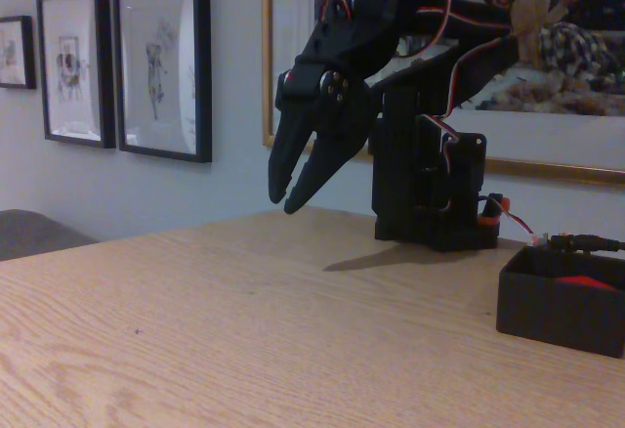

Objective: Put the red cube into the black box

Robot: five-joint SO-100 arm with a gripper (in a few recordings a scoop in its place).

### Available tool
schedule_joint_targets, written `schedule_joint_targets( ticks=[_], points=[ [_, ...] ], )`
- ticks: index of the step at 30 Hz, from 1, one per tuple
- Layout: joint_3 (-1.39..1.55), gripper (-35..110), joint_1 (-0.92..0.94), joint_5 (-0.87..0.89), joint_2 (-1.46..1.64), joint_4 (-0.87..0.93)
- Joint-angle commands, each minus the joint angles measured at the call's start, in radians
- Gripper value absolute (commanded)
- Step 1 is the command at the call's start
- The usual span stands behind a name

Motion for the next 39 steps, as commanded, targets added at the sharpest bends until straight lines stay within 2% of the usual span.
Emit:
schedule_joint_targets(
  ticks=[1,39],
  points=[
    [0.002,4,-0.006,-0.005,0.014,0.002],
    [-0.005,4,-0.005,0.0,-0.005,-0.003]
  ],
)
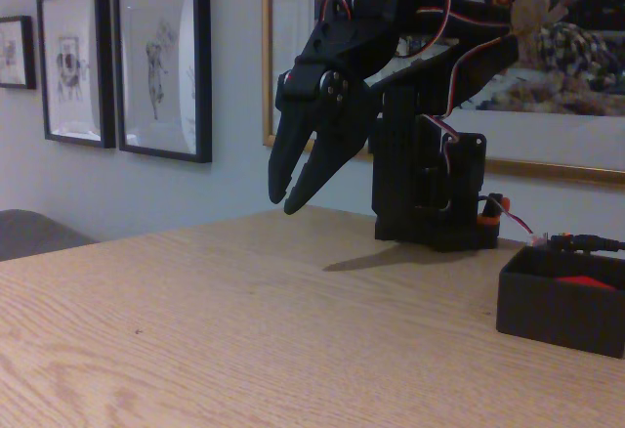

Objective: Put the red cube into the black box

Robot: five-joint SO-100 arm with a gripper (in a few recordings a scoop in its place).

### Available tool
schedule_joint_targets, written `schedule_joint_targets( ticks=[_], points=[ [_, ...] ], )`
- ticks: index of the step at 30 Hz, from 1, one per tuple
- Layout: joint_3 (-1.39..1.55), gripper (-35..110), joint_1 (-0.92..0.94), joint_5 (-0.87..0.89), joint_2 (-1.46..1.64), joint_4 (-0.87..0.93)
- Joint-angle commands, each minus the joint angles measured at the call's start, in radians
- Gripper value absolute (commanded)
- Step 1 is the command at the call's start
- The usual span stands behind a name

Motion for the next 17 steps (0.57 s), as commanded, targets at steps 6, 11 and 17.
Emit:
schedule_joint_targets(
  ticks=[6,11,17],
  points=[
    [-0.008,4,-0.005,0.0,-0.011,-0.006],
    [-0.008,4,-0.002,0.0,-0.012,-0.008],
    [-0.012,4,-0.002,0.0,-0.017,-0.008]
  ],
)
